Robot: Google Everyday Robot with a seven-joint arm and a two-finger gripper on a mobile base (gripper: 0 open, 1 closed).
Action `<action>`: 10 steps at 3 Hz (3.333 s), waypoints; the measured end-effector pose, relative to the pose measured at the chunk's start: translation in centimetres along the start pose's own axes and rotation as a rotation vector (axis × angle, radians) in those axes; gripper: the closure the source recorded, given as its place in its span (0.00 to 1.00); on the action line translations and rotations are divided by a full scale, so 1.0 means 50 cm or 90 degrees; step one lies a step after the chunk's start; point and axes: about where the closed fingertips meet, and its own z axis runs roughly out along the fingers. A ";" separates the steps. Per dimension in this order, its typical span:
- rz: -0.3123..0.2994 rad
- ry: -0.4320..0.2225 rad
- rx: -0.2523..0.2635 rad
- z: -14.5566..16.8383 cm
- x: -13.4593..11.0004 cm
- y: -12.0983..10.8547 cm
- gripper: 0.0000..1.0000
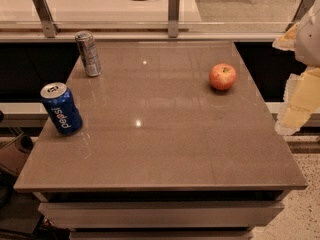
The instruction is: Move apple near pepsi can
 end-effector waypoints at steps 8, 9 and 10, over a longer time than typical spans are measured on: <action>0.226 -0.409 0.146 0.202 0.015 -0.261 0.00; 0.248 -0.444 0.145 0.220 -0.002 -0.281 0.00; 0.281 -0.481 0.142 0.247 -0.018 -0.300 0.00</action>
Offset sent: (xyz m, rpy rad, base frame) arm 0.0587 -0.0232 -0.0061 0.1946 -0.1679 -0.0651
